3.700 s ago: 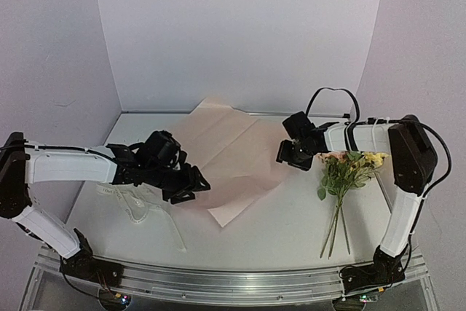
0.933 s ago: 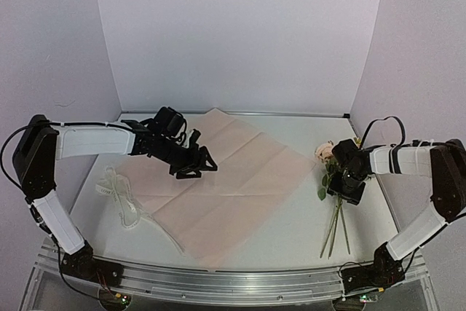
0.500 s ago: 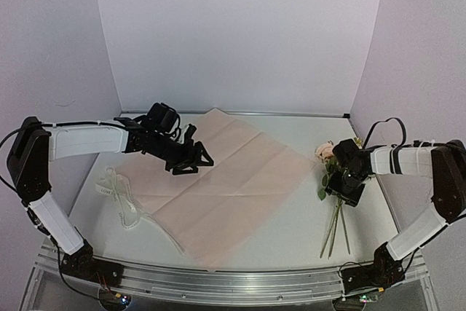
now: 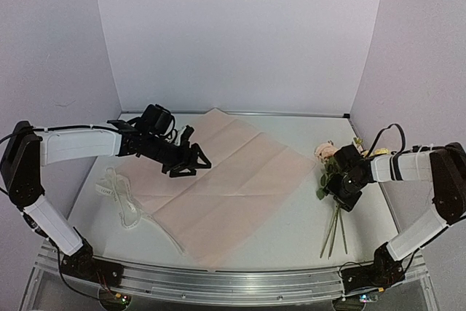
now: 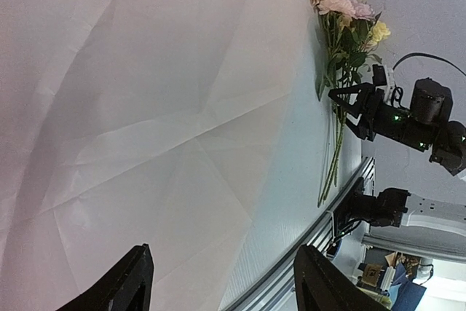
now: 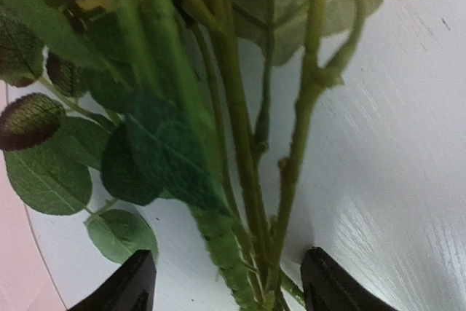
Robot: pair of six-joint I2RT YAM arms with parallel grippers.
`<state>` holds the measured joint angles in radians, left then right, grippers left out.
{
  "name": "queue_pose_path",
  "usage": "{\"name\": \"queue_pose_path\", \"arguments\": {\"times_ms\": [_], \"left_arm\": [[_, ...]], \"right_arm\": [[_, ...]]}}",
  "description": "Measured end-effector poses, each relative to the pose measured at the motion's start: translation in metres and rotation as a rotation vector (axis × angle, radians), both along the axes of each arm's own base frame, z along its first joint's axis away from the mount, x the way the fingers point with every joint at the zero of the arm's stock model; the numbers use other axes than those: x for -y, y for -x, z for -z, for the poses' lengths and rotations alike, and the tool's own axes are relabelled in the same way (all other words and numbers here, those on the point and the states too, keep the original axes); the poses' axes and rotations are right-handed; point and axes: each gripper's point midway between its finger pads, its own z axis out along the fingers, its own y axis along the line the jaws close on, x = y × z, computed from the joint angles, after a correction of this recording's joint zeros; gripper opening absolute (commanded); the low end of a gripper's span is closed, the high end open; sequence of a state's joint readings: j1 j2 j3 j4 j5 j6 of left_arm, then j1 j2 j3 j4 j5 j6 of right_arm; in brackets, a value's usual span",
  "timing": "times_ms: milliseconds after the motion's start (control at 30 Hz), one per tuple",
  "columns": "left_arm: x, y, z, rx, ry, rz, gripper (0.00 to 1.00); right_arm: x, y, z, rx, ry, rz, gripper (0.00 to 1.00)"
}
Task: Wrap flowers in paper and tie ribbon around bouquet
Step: Pick up the fake flower from the corner of the board.
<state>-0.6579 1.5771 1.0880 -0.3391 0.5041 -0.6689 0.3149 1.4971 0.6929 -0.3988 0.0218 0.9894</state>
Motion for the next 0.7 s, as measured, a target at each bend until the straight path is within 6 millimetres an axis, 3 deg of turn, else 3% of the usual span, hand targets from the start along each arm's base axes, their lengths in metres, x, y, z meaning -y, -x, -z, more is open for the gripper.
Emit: {"name": "queue_pose_path", "arguments": {"times_ms": [200, 533, 700], "left_arm": [[-0.002, -0.001, -0.001, 0.005, 0.005, -0.004, 0.69], [-0.005, 0.003, 0.009, -0.012, -0.006, -0.007, 0.69], [-0.005, 0.003, 0.009, -0.012, -0.006, -0.008, 0.68]], "right_arm": [[-0.009, -0.014, -0.002, 0.082, -0.044, 0.016, 0.41], [-0.01, 0.001, 0.002, 0.023, 0.038, -0.033, 0.15], [-0.017, 0.0, 0.002, -0.018, 0.111, -0.091, 0.08]]}}
